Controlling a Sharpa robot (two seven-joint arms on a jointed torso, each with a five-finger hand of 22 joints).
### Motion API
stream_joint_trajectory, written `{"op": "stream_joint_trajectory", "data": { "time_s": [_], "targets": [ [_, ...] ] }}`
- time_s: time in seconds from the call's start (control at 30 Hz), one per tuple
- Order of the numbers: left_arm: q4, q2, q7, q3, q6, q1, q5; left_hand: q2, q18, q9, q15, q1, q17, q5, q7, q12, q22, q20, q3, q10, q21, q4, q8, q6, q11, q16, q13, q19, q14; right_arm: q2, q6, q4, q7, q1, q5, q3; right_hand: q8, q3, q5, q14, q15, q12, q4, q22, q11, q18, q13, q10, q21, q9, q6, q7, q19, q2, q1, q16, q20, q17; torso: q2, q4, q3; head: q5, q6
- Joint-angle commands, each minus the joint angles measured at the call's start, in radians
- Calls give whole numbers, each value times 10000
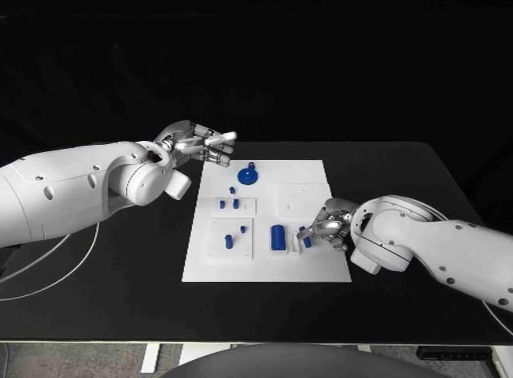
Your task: Assemble the parts on the task board
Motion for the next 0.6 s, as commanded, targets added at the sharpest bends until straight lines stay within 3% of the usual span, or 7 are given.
{"op": "stream_joint_trajectory", "data": {
  "time_s": [0.03, 0.27, 0.6],
  "targets": [
    [28, 33, 97, 6, 170, 14, 56, -110, -88, 8, 47, -30, 18, -63, -5, -14, -15, 25, 74, -77, 68, 102, -11, -95, 10, -18, 12, 36, -17, 135, 107, -121, -65, -5, -205, -83, 40, 546, 61, 4, -39, -33, -653, 939, -48, -149, 0, 84, -10, -10, 78, -17, 503, 114, 27, 40, -25, -14, -7, -17, 4, 23, -24],
    [31, 46, 97, 6, 190, 14, 56, -105, -88, 7, 49, -39, 17, -75, -5, -15, -19, 24, 85, -77, 68, 126, -12, -94, 9, -17, 13, 35, -19, 370, 46, -384, -91, -6, -369, -228, 39, 451, 80, 2, -41, -33, -636, 947, -50, -158, 3, 86, 11, -24, 81, -22, 507, 132, 34, 41, -27, -21, -10, -17, 0, 31, -22],
    [32, 46, 79, 6, 202, 14, 56, -117, -89, 6, 50, -50, 17, -98, -3, -16, -26, 25, 87, -80, 71, 155, -14, -100, 11, -17, 13, 34, -21, 565, -20, -563, -64, -6, -485, -269, 41, 408, 90, 2, -45, -32, -631, 944, -50, -158, 6, 85, 2, -31, 86, -26, 506, 135, 29, 48, -32, -17, -9, -16, -4, 75, -37]
  ]
}}
